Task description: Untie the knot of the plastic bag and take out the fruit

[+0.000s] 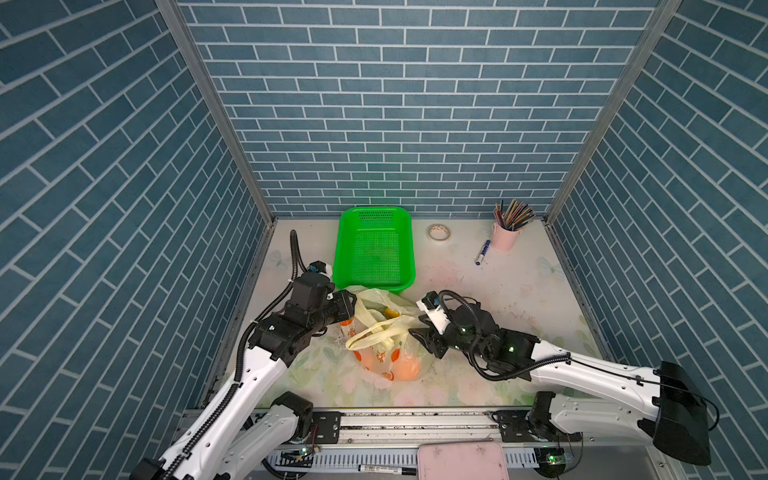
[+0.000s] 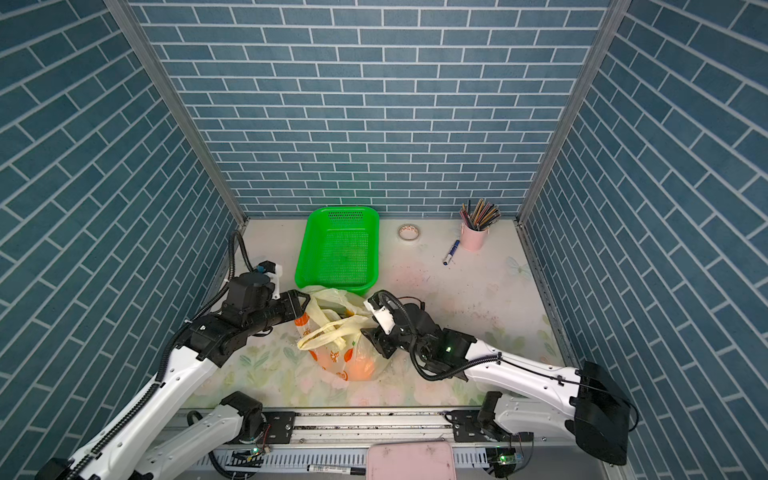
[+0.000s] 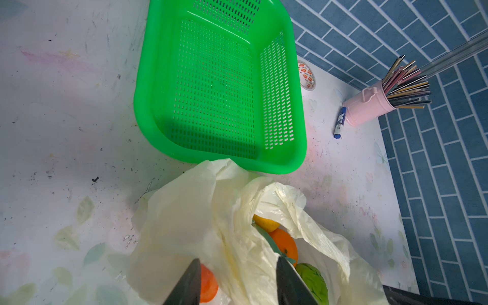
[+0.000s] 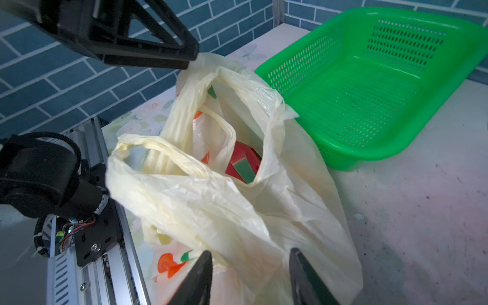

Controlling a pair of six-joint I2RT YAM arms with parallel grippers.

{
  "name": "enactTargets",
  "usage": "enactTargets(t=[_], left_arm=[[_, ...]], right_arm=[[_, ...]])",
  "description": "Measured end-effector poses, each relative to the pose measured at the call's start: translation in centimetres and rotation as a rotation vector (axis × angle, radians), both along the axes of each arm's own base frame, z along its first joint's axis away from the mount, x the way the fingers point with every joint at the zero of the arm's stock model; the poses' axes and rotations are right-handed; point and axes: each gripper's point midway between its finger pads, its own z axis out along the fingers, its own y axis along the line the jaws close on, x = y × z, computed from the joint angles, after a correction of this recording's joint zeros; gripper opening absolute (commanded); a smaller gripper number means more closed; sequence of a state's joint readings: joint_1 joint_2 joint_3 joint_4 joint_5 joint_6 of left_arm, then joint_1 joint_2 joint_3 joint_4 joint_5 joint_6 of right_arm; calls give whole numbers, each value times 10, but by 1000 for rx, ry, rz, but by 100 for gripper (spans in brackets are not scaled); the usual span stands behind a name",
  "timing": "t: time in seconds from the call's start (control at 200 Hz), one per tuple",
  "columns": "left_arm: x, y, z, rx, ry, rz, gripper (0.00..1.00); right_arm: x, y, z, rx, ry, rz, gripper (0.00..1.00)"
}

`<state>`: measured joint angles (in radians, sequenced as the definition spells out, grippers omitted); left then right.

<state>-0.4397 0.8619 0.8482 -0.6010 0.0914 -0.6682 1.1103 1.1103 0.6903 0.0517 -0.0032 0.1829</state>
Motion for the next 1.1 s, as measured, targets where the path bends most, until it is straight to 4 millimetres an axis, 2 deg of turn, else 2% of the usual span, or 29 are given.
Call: enactTargets(t=[0.08,0.14,0.185,0.21,0.24,0.27,0.355,0.475,0.665,0.735,0.8,0.88,0.995,1.1], left_arm=[[-6,-6,-1,-20,20,-6,58],[-10,-12,-2,-36,34,-13,62],[-13,-16,-3,-43,45,-20,66],[-15,-18,-4,-47,54,-24,68],[-17,-20,-5,-49,65,-27,70],[-19,-23,-8,-47,77,-33,73],[-23,-31,-14,-32,107,-52,77],[-26,-39,-25,-7,142,-76,78],[-24,-45,-31,3,160,-85,67],[-23,-47,-33,3,162,-87,59],[-22,-48,-33,0,162,-87,49],[-21,-48,-31,3,151,-93,37],[-18,-45,-28,9,135,-76,23],[-11,-42,-17,15,99,-63,15]], right_arm=[[-4,3,4,-9,-56,48,54],[-6,6,8,-11,-99,88,62],[-9,7,12,-1,-129,119,71],[-11,8,15,5,-154,140,82],[-14,9,19,18,-176,158,89],[-16,9,22,31,-199,177,92],[-21,9,26,52,-271,223,93],[-22,13,26,44,-333,262,92],[-16,26,14,-25,-390,306,88],[-14,34,7,-50,-394,322,83],[-11,41,2,-66,-396,336,74],[-7,50,0,-73,-395,342,52],[0,61,2,-64,-387,322,27],[6,62,5,-56,-378,287,2]])
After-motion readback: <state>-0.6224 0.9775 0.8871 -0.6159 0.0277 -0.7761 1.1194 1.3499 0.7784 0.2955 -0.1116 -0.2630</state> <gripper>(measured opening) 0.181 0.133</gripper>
